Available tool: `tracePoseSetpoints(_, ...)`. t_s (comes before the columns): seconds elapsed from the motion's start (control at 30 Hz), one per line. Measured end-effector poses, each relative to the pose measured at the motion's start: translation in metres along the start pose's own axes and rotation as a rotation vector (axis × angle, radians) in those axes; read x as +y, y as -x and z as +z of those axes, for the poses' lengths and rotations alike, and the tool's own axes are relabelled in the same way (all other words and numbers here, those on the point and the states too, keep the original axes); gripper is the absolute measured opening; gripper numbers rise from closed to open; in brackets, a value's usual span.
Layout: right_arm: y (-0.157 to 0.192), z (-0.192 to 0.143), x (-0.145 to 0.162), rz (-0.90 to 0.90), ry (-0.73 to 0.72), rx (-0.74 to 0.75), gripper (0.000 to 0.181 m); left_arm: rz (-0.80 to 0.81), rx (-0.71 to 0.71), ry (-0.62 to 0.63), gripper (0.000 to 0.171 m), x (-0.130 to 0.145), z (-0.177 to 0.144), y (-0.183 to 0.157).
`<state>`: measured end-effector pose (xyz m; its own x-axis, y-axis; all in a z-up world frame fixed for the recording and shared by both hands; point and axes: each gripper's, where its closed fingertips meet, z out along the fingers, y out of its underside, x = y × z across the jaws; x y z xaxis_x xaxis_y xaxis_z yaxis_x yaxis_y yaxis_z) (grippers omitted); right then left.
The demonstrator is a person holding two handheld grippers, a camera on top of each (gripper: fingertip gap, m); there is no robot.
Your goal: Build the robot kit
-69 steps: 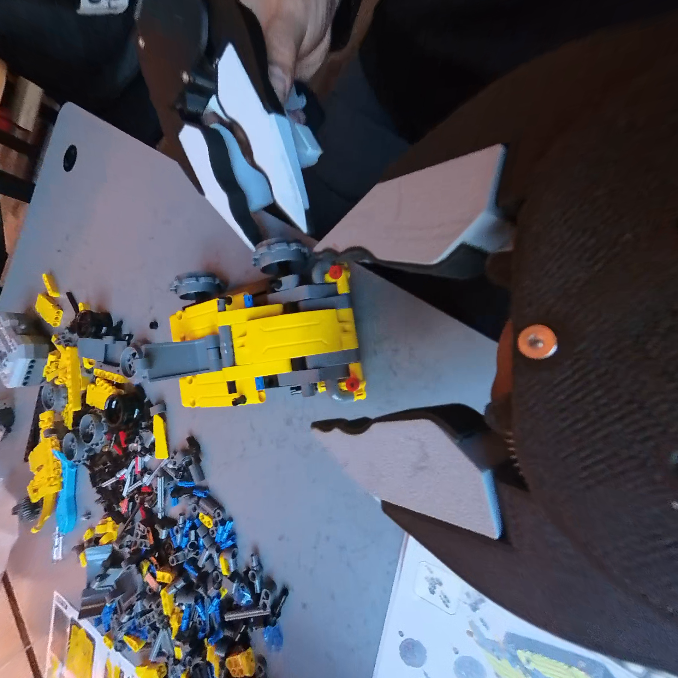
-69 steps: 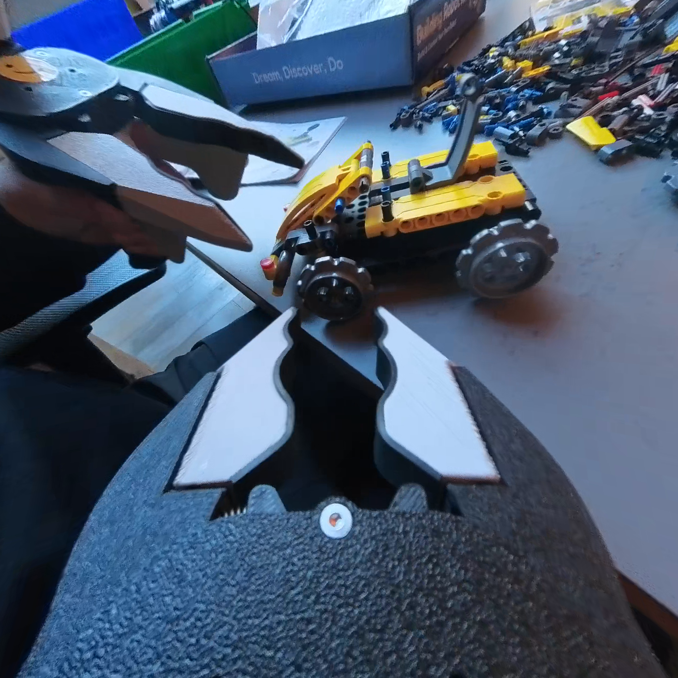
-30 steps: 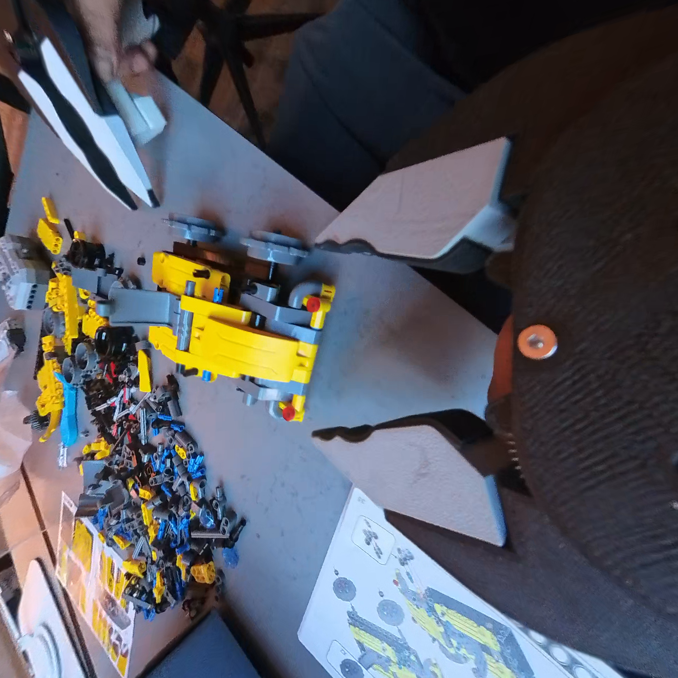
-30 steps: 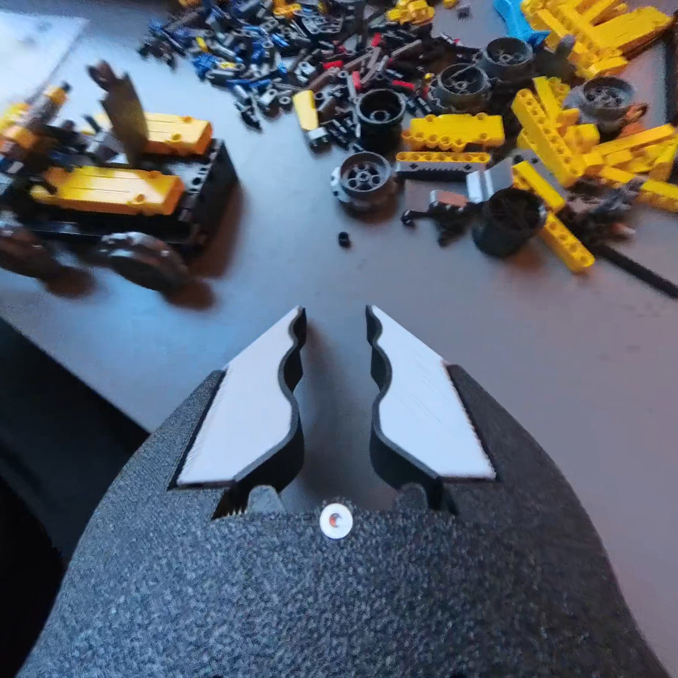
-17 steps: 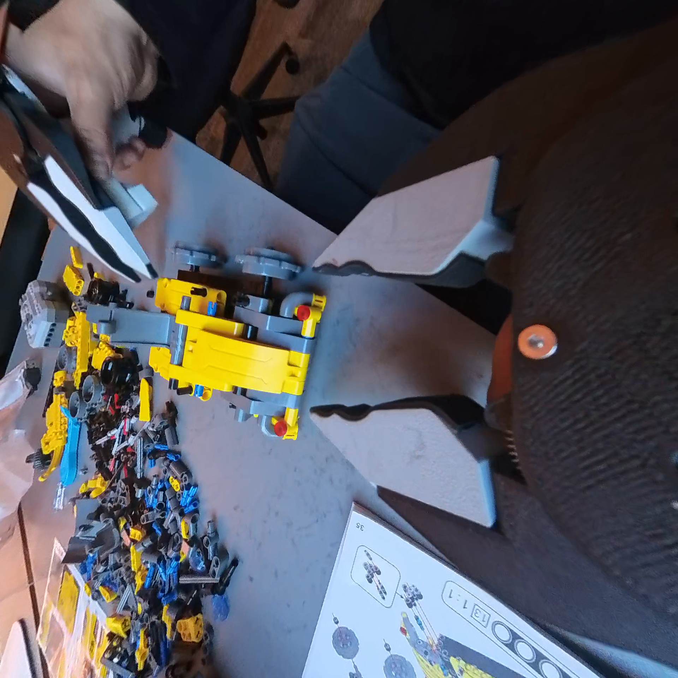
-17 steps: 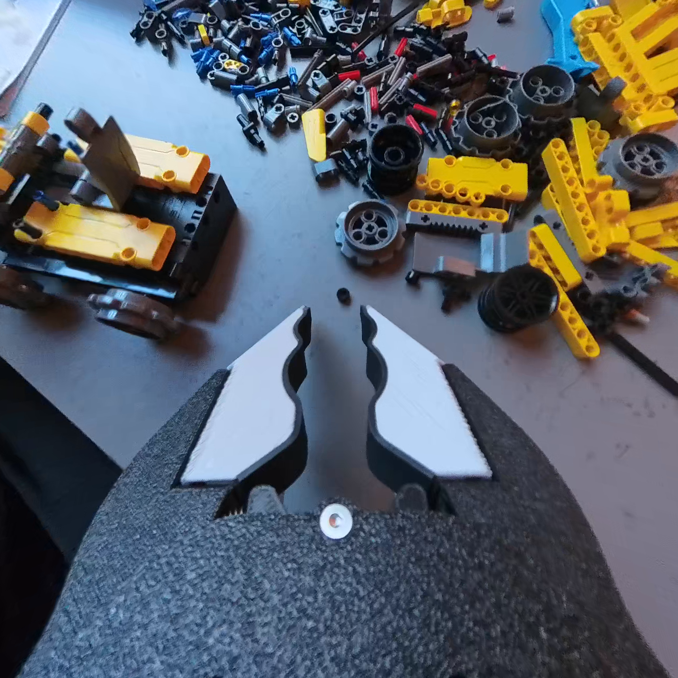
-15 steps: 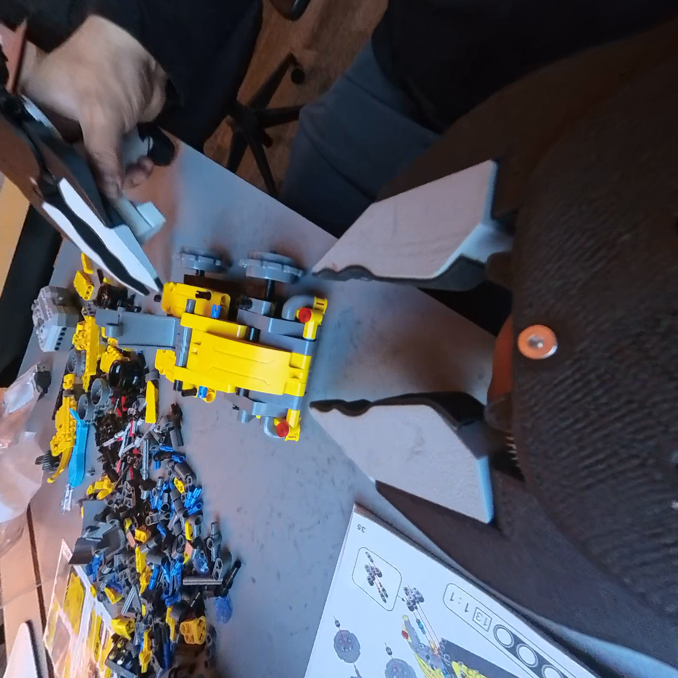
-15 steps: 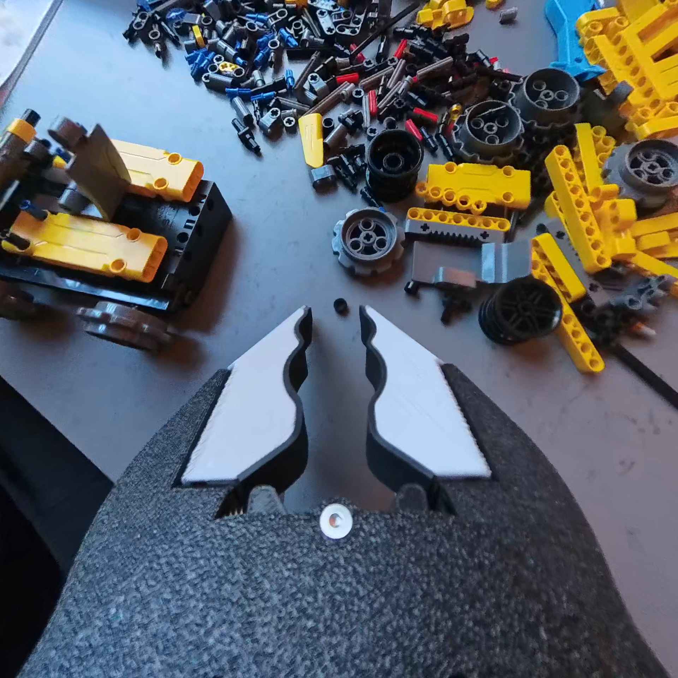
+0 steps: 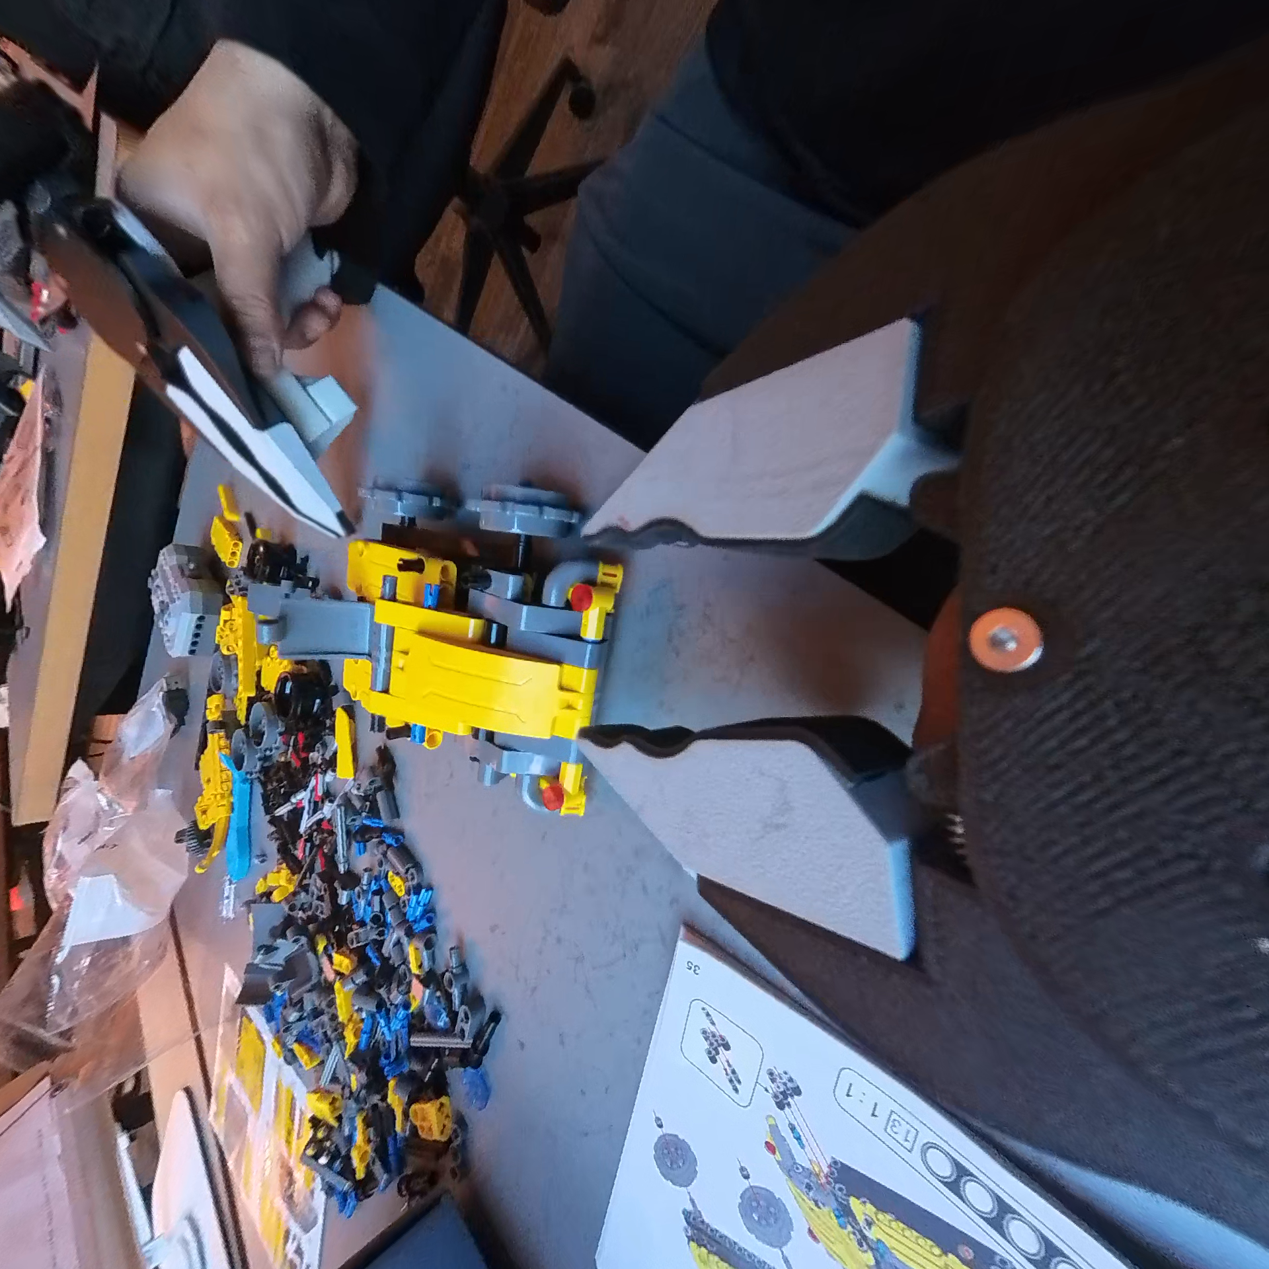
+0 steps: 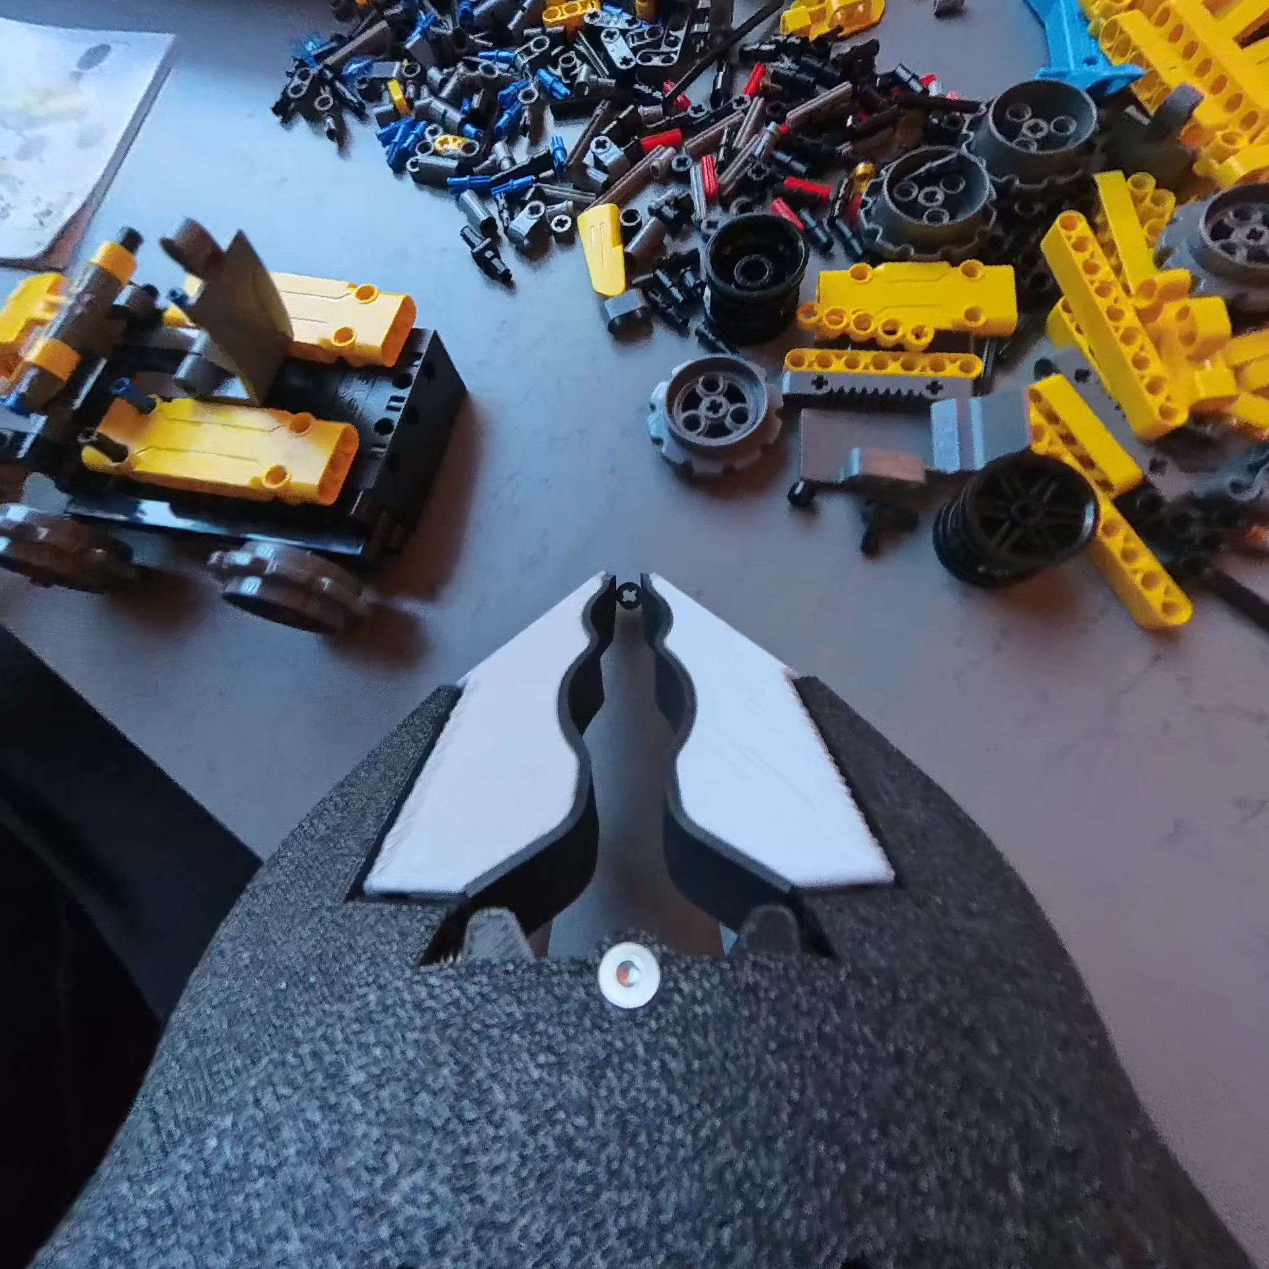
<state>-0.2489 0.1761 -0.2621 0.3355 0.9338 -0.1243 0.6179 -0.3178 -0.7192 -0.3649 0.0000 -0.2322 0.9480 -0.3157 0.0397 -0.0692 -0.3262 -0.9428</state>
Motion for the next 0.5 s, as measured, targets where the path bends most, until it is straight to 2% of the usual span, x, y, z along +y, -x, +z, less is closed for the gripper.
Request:
tracePoseSetpoints(0.23, 0.032, -0.018, 0.011, 0.040, -0.046, -0.055, 0.006, 0.054, -0.007, -0.034, 0.050, -0.002, -0.003, -0.004)
tracePoseSetpoints(0.5, 0.055, -0.014, 0.013, 0.003, -0.050, -0.077, 0.006, 0.061, -0.009, -0.039, 0.050, -0.002, -0.003, -0.004)
